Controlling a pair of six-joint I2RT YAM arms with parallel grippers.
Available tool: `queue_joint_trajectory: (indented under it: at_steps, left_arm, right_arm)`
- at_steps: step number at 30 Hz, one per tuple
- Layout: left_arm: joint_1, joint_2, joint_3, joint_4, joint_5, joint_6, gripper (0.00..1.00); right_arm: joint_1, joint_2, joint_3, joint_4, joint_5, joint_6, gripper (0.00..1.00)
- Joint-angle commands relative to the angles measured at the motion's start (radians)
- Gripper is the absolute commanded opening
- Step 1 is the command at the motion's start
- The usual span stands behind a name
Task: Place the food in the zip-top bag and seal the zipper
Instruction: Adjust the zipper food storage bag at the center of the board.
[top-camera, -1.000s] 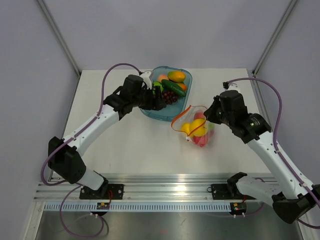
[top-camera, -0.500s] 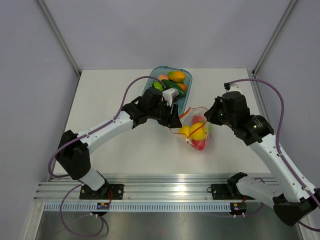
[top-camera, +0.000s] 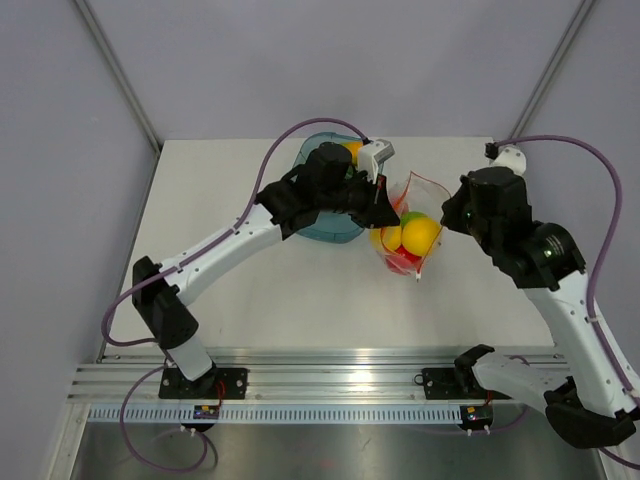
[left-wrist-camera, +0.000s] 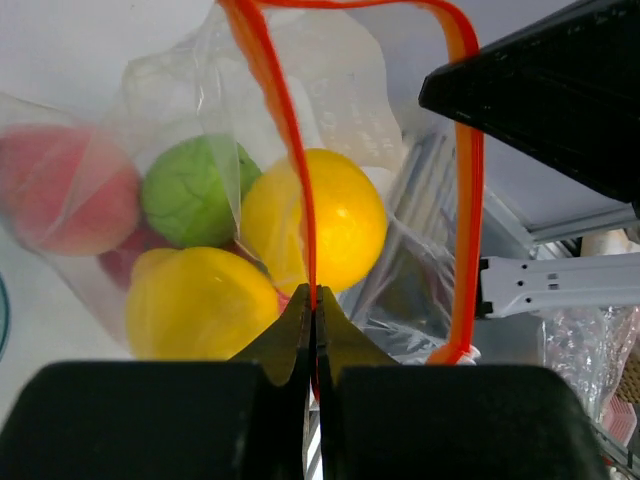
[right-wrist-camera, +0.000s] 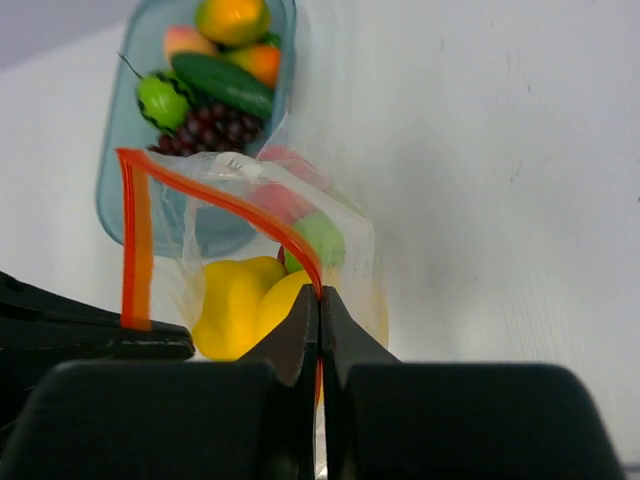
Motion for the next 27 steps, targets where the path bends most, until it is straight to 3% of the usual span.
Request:
queue_joint_trajectory:
  at_steps: [1,5,7,11,19,26,27]
  left_arm:
    - [-0.020,-0.012,0.006,0.067,0.033,-0.043,0.00]
    - [-0.022,0.116,-0.003,0.037,-0.011,-0.040,0.00]
    - [-0.022,0.192,0.089,-0.049,-0.004,-0.021,0.00]
    - [-0.029,0.198,0.109,-0.078,0.004,-0.004,0.00]
    - [-0.029,0.089,0.140,-0.074,-0.004,0.033,0.00]
    - [-0.014,0.135,0.129,-0.104,-0.027,0.069,0.00]
    - [-0.011,0.141,0.127,-0.117,-0.025,0.076,0.04]
  right_arm:
    - [-0.001,-0.076,0.028,0.006,0.057,-0.036,0.01]
    - [-0.002,-0.052,-0.184,0.051,0.051,0.010,0.00]
    - [-0.001,-0.015,-0.250,0.040,0.073,0.056,0.00]
    - [-0.002,-0.017,-0.235,0.028,0.106,0.055,0.00]
    - [-0.001,-0.056,-0.029,-0.023,0.111,0.016,0.00]
    - [-0.001,-0.025,-0.187,0.072,0.037,0.044,0.00]
    - [-0.001,-0.019,-0.222,0.085,0.023,0.049,0.00]
